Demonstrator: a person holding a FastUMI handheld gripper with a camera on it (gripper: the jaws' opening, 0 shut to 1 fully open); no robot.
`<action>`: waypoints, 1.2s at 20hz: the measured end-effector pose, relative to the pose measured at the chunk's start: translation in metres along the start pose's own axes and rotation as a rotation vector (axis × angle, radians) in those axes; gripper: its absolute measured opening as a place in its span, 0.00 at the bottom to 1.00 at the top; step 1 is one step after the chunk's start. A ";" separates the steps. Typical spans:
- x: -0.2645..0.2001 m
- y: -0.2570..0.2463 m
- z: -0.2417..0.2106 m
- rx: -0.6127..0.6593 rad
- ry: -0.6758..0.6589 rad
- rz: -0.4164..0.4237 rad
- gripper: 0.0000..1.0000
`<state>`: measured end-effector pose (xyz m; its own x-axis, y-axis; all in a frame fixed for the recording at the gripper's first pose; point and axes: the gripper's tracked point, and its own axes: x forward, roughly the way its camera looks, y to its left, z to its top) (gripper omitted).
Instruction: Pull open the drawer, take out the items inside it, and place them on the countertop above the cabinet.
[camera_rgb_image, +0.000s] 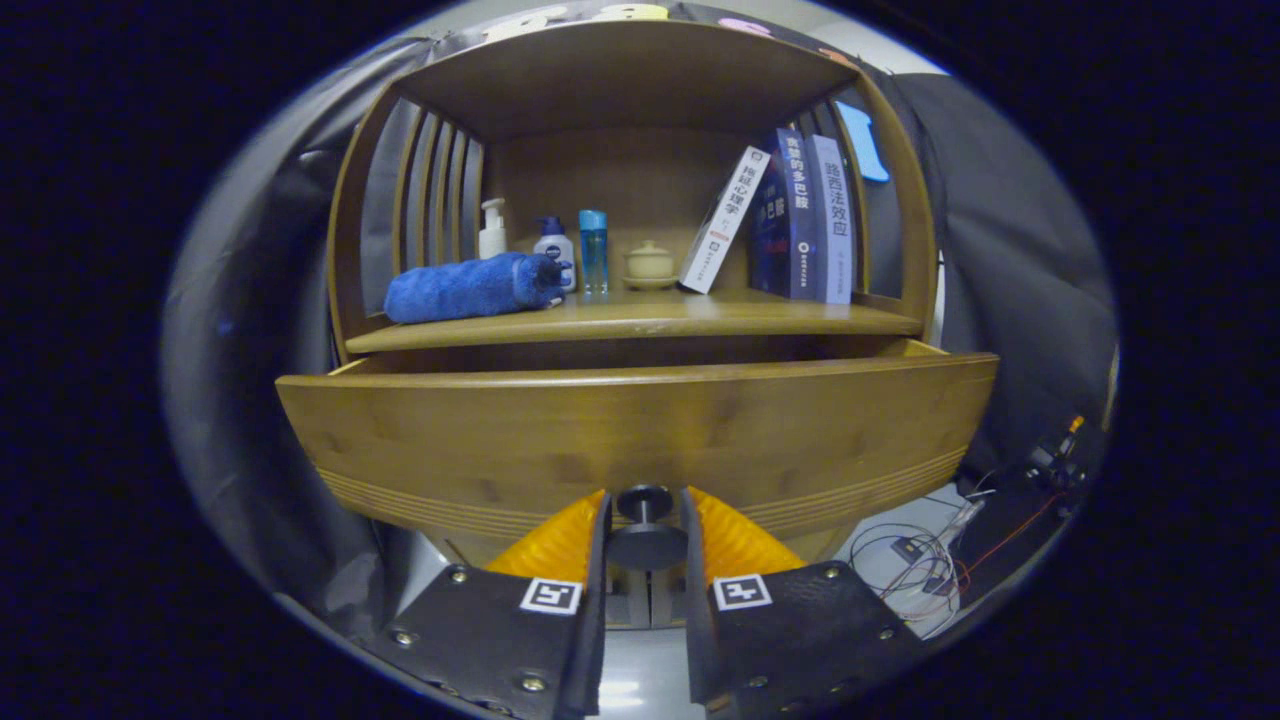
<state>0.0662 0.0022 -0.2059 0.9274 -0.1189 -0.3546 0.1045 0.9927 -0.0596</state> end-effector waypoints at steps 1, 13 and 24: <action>-0.008 -0.001 -0.003 -0.007 0.006 0.005 0.34; -0.085 -0.023 0.014 0.039 -0.127 -0.045 0.04; -0.109 -0.027 0.088 -0.006 -0.239 -0.049 0.38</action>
<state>-0.0061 -0.0103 -0.0830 0.9799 -0.1589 -0.1206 0.1503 0.9856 -0.0770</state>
